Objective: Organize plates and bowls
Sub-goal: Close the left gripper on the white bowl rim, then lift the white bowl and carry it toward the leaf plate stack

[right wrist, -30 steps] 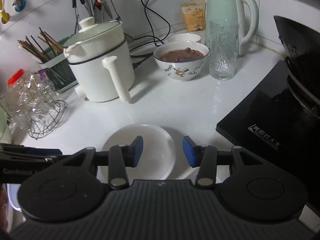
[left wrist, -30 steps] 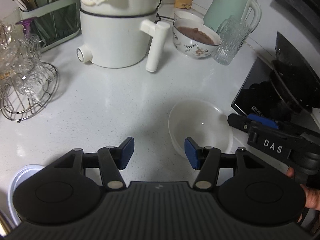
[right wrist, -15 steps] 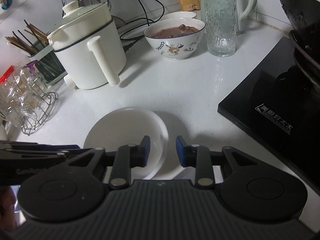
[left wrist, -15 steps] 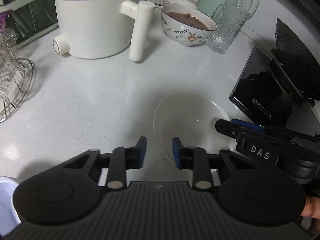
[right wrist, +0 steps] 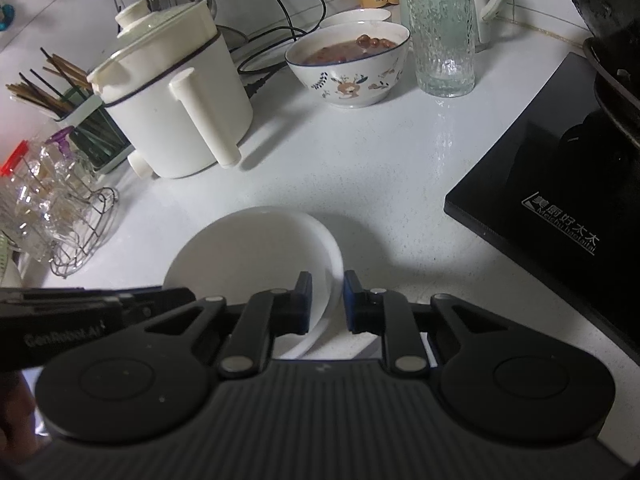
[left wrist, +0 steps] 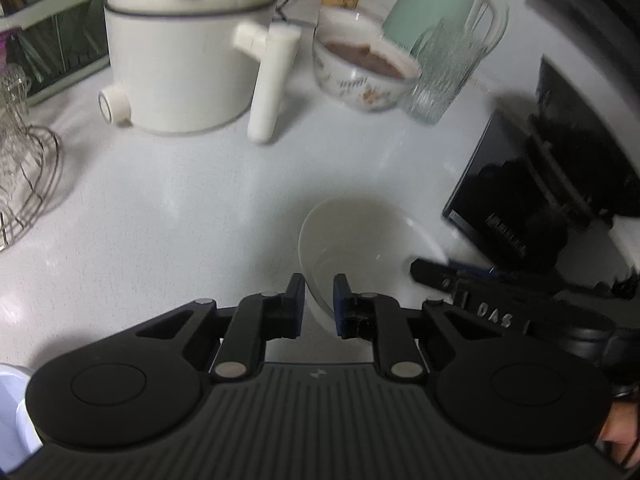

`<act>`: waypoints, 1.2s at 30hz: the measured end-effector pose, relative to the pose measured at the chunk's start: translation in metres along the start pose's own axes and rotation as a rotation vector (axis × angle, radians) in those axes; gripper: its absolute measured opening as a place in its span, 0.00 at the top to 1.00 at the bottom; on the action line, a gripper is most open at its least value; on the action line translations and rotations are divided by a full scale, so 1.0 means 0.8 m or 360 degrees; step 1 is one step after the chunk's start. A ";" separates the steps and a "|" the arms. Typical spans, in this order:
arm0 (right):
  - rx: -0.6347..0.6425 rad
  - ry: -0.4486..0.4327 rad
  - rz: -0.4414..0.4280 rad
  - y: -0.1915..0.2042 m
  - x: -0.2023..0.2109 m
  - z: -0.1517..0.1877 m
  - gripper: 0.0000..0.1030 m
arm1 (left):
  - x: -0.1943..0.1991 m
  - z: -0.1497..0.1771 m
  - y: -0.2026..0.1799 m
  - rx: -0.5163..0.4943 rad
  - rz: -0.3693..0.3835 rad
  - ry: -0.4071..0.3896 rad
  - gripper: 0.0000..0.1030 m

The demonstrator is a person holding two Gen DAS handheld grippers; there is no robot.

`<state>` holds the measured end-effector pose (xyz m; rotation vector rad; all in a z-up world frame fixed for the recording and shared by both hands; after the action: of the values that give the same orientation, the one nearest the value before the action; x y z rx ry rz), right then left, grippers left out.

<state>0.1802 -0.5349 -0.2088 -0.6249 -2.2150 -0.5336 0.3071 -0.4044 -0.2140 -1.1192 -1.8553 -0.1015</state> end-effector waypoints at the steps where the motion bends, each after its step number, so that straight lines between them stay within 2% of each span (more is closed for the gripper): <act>1: -0.0006 -0.0001 -0.0009 0.000 0.002 -0.002 0.81 | 0.006 -0.002 0.000 0.0020 0.0008 -0.0017 0.83; 5: -0.0036 -0.0009 -0.0048 0.004 0.015 -0.008 0.81 | 0.027 -0.010 -0.002 0.0036 0.0039 -0.0057 0.83; 15: -0.0090 -0.0069 -0.0098 0.020 0.049 -0.024 0.81 | 0.066 -0.013 -0.006 0.0040 -0.0003 -0.0086 0.83; 25: -0.0011 -0.0156 -0.0225 0.060 0.085 -0.036 0.81 | 0.121 -0.002 0.023 0.0242 0.0002 -0.0162 0.83; 36: 0.0088 -0.0138 -0.0363 0.109 0.098 -0.036 0.81 | 0.179 0.005 0.058 0.0381 -0.0030 -0.0254 0.83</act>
<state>0.2009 -0.4607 -0.1157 -0.3742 -2.3905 -0.5671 0.3170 -0.2820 -0.1266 -0.9665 -1.9595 0.2004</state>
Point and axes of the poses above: each gripper's, at about its wrist camera, not at the fingertips, and x roughly against the way its jaws point, y to its left, z to its underside, the point moved 5 cm from there along -x, roughly the way its jaws point, and after that the axes turned 5 degrees about z, right-handed, at the moved point
